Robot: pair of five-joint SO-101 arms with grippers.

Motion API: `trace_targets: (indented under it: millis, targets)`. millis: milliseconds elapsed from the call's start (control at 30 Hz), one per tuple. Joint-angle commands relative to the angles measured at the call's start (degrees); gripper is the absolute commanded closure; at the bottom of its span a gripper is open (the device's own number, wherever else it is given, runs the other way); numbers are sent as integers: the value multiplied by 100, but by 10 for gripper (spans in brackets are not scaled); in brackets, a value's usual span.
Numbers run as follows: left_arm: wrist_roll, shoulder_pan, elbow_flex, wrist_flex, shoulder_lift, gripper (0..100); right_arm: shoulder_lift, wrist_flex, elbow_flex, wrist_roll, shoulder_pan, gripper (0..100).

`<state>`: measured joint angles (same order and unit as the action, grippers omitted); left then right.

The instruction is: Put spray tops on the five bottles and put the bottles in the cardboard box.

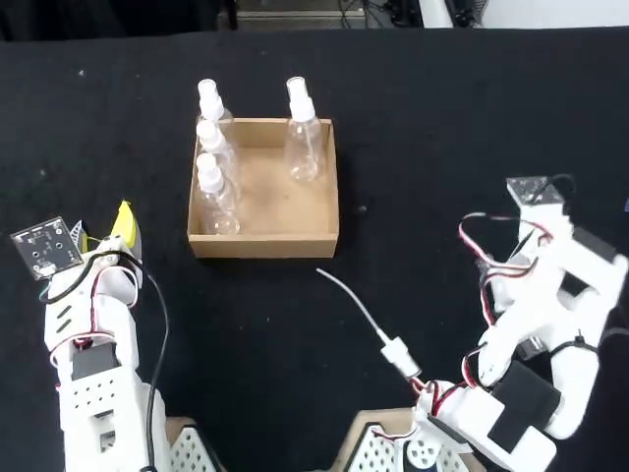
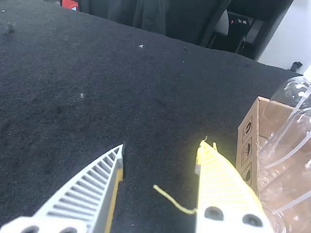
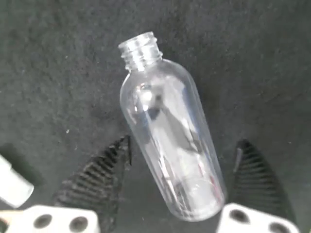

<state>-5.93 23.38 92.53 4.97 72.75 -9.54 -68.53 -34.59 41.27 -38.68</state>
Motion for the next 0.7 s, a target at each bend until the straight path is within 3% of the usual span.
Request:
trace_targets:
  millis: [0,167,467,667]
  targets:
    - [35,-66,-22,-132,70,777,31,-818,884,607,97,691]
    - [35,-66,-31,-132,70,777,40,-1090,769,2057,448,691]
    - [35,-66,-31,-132,70,777,901,580,180,2066,325,691]
    - [35,-66,-31,-132,70,777,1490,659,673,1574,141,729]
